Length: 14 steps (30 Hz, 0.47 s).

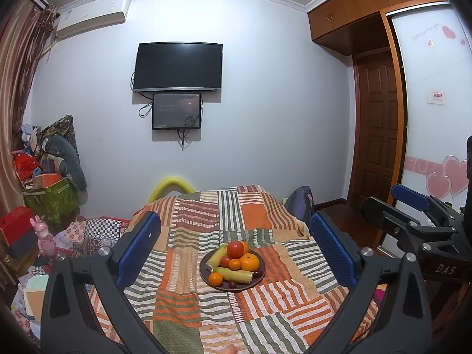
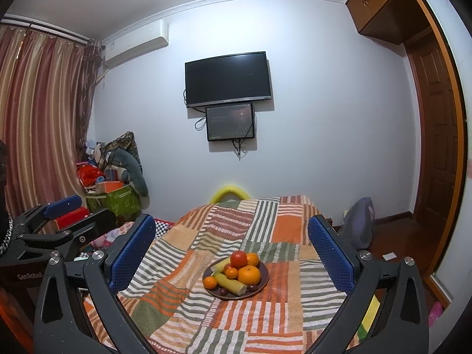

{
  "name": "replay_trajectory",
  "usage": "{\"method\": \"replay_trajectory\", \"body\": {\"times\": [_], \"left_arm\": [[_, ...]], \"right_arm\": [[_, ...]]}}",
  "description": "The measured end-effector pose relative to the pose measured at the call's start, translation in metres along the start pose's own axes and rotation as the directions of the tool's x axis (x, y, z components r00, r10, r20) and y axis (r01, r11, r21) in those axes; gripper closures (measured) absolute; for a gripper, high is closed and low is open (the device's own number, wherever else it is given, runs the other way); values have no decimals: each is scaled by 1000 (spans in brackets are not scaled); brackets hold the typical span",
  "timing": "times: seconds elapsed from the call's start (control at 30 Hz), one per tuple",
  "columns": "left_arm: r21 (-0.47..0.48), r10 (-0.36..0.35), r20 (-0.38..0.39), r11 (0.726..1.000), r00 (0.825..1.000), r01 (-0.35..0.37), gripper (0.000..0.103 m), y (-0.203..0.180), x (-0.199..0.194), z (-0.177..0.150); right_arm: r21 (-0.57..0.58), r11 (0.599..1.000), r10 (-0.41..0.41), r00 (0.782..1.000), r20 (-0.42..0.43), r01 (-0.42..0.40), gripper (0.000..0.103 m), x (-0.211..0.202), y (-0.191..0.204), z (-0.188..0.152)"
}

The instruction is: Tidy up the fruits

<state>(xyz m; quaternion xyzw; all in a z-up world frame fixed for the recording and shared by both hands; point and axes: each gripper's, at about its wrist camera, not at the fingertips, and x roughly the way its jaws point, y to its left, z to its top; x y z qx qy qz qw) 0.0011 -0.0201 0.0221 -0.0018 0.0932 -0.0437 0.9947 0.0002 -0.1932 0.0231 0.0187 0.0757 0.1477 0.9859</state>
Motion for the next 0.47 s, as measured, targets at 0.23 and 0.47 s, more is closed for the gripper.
{"method": "replay_trajectory", "body": {"times": [0.23, 0.47], "left_arm": [[-4, -14, -8, 1000, 1000, 14, 0, 0, 1, 0], [-9, -15, -11, 1000, 1000, 15, 0, 0, 1, 0]], "right_arm": [[1, 1000, -1, 1000, 1, 1, 0, -1, 0, 0], [1, 1000, -1, 1000, -1, 1, 0, -2, 1, 0]]}}
